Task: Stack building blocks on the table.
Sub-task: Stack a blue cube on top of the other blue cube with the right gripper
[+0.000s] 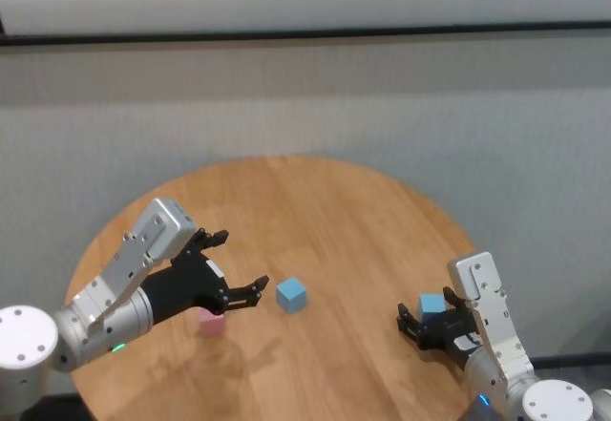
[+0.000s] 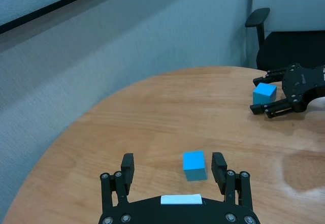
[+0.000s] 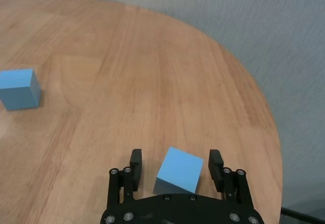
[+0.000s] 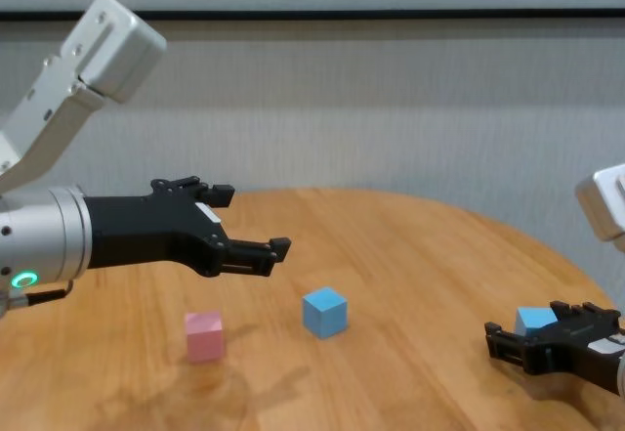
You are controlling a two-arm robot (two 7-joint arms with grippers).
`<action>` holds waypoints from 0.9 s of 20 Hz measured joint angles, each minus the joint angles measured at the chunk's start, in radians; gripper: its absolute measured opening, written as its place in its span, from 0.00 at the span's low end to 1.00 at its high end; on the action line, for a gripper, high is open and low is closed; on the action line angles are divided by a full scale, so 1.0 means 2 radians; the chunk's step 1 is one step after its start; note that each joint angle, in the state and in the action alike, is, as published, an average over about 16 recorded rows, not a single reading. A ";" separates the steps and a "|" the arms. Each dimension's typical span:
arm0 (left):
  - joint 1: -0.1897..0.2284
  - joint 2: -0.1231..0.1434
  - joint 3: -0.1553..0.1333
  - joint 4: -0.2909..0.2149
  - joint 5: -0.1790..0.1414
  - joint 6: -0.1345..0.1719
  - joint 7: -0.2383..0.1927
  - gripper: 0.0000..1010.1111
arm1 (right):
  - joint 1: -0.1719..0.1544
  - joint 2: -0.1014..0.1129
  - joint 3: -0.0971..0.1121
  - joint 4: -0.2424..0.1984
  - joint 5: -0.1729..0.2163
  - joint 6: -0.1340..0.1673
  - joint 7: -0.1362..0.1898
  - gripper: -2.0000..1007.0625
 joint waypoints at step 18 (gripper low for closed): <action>0.000 0.000 0.000 0.000 0.000 0.000 0.000 0.99 | -0.007 -0.013 0.021 -0.006 -0.012 0.002 0.003 0.39</action>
